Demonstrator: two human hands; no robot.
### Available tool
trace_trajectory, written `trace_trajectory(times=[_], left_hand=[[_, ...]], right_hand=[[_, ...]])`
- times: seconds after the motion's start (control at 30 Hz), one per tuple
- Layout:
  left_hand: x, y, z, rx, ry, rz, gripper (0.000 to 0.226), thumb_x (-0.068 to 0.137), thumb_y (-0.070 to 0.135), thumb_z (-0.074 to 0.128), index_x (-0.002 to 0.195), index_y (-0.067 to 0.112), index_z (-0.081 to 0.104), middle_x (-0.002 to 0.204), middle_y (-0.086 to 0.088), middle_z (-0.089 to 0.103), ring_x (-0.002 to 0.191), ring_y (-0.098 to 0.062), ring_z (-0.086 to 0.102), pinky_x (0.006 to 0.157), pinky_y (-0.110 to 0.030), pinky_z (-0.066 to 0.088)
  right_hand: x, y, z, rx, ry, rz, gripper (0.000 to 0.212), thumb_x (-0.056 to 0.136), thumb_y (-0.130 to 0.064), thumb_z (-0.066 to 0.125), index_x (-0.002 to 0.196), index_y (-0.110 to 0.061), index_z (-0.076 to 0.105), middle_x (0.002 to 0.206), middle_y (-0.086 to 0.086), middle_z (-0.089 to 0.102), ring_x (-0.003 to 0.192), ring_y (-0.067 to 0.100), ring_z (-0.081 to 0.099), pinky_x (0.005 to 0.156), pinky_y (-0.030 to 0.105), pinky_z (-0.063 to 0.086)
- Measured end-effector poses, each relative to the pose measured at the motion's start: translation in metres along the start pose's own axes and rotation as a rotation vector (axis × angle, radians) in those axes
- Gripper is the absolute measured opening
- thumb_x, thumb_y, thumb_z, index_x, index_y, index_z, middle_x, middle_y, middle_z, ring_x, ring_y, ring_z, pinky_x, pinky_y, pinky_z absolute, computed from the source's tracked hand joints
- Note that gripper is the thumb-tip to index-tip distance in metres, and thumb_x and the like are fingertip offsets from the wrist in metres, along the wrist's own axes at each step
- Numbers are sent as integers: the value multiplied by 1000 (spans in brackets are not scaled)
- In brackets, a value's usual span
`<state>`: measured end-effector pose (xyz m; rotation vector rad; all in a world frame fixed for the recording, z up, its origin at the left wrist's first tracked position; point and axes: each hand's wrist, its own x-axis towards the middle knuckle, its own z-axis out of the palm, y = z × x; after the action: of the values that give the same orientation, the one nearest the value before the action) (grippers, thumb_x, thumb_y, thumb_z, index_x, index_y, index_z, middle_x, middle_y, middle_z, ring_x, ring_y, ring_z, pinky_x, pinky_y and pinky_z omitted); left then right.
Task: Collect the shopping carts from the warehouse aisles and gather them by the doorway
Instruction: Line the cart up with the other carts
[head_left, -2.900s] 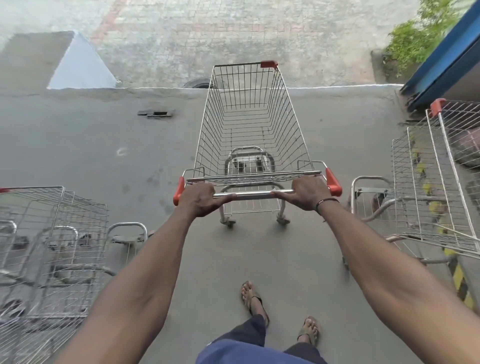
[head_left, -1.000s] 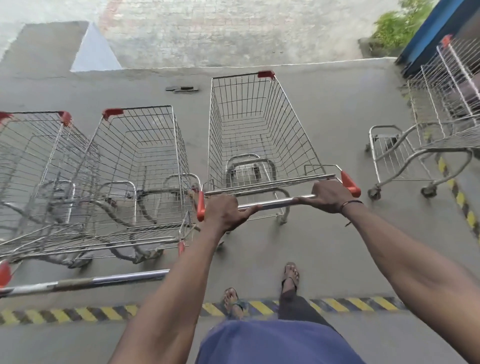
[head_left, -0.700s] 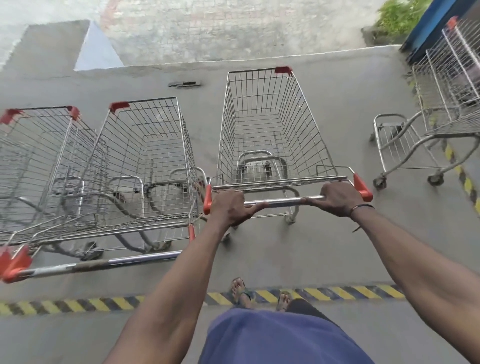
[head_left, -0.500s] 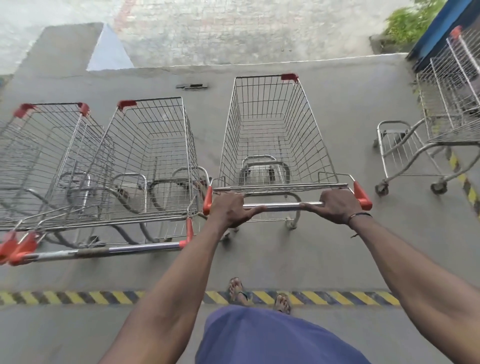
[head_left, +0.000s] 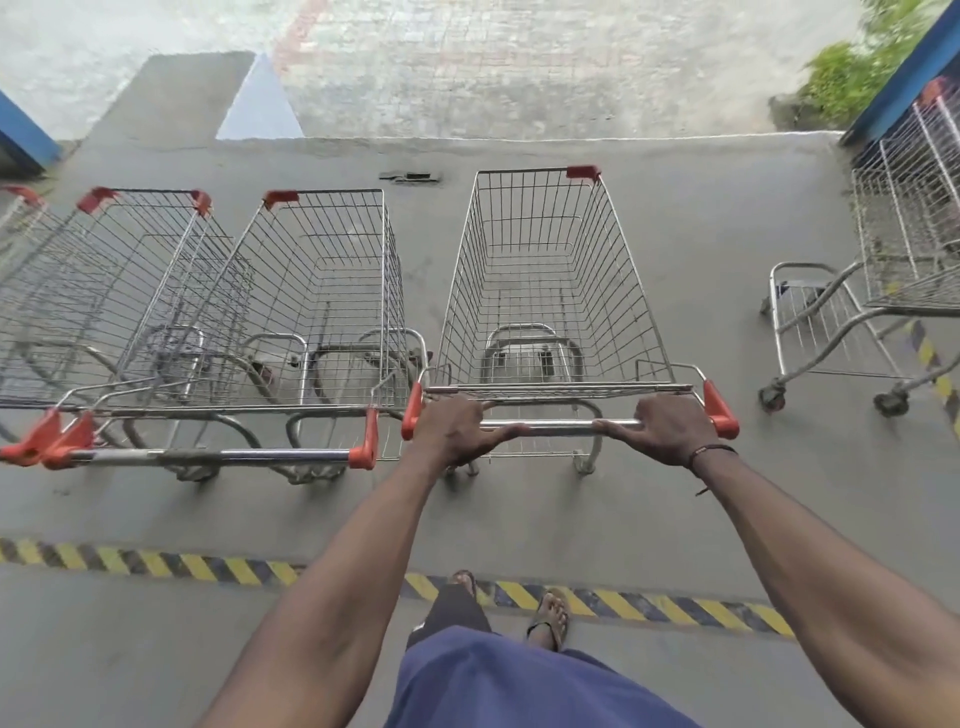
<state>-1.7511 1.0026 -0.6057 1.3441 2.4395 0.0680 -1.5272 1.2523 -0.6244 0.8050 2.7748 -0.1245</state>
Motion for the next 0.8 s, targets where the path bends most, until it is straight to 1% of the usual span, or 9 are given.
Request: trace_trajectory(times=[0.1,0.2,0.33,0.43,0.5,0.57,0.63,0.73,0.8], left_hand=[[-8,-1,5,-5,9,-7,87,79,100,32,55,19,53,58,-6,60,59,-24,60,58,-37,38],[-15,-3,10,12,3,-9,97,74,104,22,56,14,54,58,-4,59,57,-23,60,54,-36,37],[-19,-11,17,43,6,5,114,69,109,9,66,11,68,56,-2,57,54,-18,56,52,-34,34],[-22,-17,23,34,9,10,111,68,110,5,65,17,66,54,-2,56,53,-18,57,55,-35,42],[-24,-20,25,33,10,15,109,68,110,3,67,18,63,54,-2,55,52,-18,56,54,-34,41],[-26,-21,25,54,13,44,95,67,110,-1,82,34,53,53,-1,52,52,-16,55,50,-33,33],[-26,-23,26,67,1,58,89,66,110,-2,93,40,46,52,0,52,51,-16,55,47,-33,30],[-27,-27,30,81,16,56,86,67,110,0,97,41,42,52,0,53,50,-17,55,46,-33,37],[-27,-28,31,75,13,57,85,69,110,2,99,41,40,52,-1,53,50,-17,55,47,-35,44]], right_hand=[[-7,-3,4,-1,0,-3,103,71,-111,15,48,-17,49,52,0,55,51,19,54,59,37,50],[-15,-7,4,-7,-5,1,102,71,-111,13,48,-17,47,51,-1,54,49,19,53,59,38,49],[-22,-14,6,-11,-11,9,98,74,-109,17,49,-19,45,51,-1,52,48,18,51,60,38,48],[-28,-20,7,2,-8,15,95,78,-106,23,48,-19,45,50,-1,51,48,19,52,62,39,50],[-30,-23,6,5,-4,21,94,79,-105,26,48,-18,44,49,-2,49,48,19,51,62,39,50],[-33,-26,7,11,2,22,93,80,-104,28,47,-19,42,48,-2,48,48,19,50,63,39,50],[-34,-27,8,12,2,19,94,79,-105,27,47,-19,43,49,-2,49,48,19,50,62,39,50],[-35,-28,9,5,-6,22,101,75,-109,18,48,-16,49,50,-1,55,50,19,56,59,36,44],[-37,-29,9,3,-5,22,101,75,-109,19,49,-16,49,50,-1,55,51,19,57,59,36,43]])
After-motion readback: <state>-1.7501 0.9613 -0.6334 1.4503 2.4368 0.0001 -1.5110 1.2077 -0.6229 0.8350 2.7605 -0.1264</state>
